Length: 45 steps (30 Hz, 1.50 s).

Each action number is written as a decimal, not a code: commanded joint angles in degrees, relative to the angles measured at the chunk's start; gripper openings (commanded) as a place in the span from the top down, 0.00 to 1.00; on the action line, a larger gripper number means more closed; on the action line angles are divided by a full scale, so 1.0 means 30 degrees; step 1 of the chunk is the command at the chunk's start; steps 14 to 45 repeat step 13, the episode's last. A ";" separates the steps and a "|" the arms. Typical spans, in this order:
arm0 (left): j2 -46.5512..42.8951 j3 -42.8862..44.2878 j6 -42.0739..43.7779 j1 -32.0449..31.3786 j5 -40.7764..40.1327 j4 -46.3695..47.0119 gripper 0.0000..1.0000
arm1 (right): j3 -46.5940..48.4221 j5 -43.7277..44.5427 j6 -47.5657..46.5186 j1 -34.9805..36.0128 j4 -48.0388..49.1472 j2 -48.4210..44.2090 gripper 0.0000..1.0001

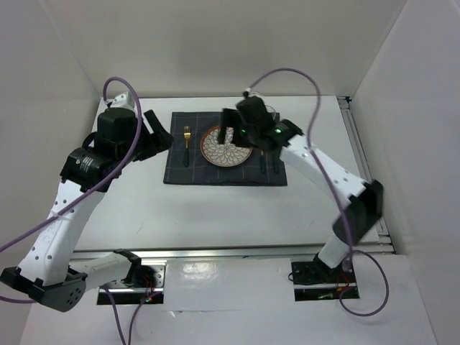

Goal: Set the dinner table for one person

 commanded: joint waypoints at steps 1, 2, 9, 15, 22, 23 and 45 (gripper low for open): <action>-0.0168 0.0135 0.0946 0.0236 -0.0195 0.0678 0.20 | -0.4016 0.5211 0.1311 -0.0694 -0.4091 -0.3729 0.00; -0.0168 -0.0097 0.0946 0.0236 0.0068 0.0882 0.20 | -0.6115 0.5680 0.1808 -0.0696 -0.4536 -0.4696 0.00; -0.0168 -0.0979 0.1151 0.0236 0.1123 0.1587 0.20 | -1.2660 0.6945 0.6520 -0.1252 -0.7964 -1.2286 0.00; -0.0168 -0.1330 0.1532 0.0236 0.1533 0.1937 0.20 | -1.4105 0.6945 0.7610 -0.1252 -0.8817 -1.4897 0.00; -0.0168 -0.1330 0.1532 0.0236 0.1533 0.1937 0.20 | -1.4105 0.6945 0.7610 -0.1252 -0.8817 -1.4897 0.00; -0.0168 -0.1330 0.1532 0.0236 0.1533 0.1937 0.20 | -1.4105 0.6945 0.7610 -0.1252 -0.8817 -1.4897 0.00; -0.0168 -0.1330 0.1532 0.0236 0.1533 0.1937 0.20 | -1.4105 0.6945 0.7610 -0.1252 -0.8817 -1.4897 0.00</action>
